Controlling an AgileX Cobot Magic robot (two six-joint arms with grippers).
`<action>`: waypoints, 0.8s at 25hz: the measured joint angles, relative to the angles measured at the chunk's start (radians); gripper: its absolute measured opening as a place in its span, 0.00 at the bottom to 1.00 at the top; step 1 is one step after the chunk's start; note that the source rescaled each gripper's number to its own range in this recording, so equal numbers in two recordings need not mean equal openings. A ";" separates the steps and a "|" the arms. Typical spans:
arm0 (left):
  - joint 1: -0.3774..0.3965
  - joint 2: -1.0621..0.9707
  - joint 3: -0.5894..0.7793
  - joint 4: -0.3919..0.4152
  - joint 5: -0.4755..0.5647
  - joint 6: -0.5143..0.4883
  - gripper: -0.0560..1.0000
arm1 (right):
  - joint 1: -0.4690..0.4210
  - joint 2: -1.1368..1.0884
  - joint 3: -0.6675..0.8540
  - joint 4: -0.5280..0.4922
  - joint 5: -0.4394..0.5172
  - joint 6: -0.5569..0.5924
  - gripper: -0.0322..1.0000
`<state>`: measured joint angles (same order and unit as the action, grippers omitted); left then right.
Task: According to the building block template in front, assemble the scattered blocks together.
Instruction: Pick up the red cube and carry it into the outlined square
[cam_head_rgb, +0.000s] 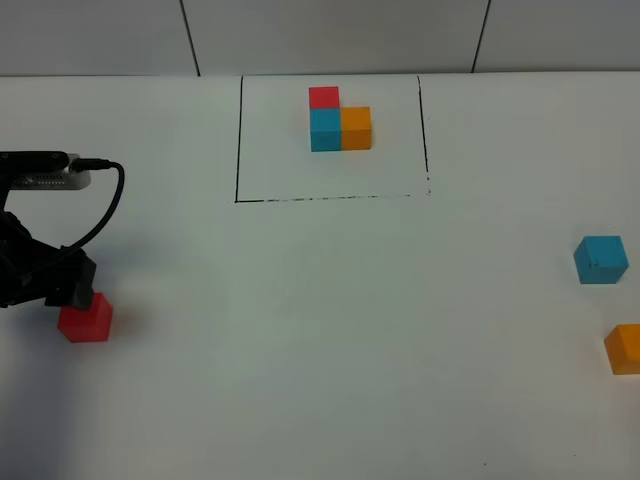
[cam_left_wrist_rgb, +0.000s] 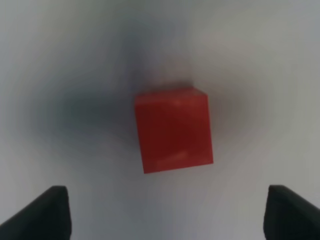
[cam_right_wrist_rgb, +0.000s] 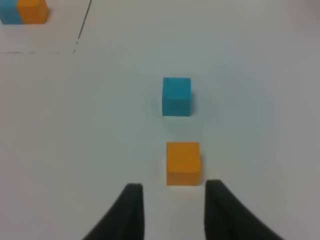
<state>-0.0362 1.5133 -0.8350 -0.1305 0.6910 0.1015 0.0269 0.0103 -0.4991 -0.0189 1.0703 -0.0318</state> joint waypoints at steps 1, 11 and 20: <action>0.000 0.000 0.000 0.000 -0.002 0.001 0.85 | 0.000 0.000 0.000 0.000 0.000 0.000 0.03; -0.029 0.077 0.000 0.001 -0.011 -0.061 1.00 | 0.000 0.000 0.000 0.000 0.000 0.000 0.03; -0.029 0.196 -0.001 0.020 -0.090 -0.139 1.00 | 0.000 0.000 0.000 0.000 0.000 0.000 0.03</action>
<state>-0.0653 1.7098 -0.8361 -0.1102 0.6007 -0.0379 0.0269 0.0103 -0.4991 -0.0189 1.0703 -0.0318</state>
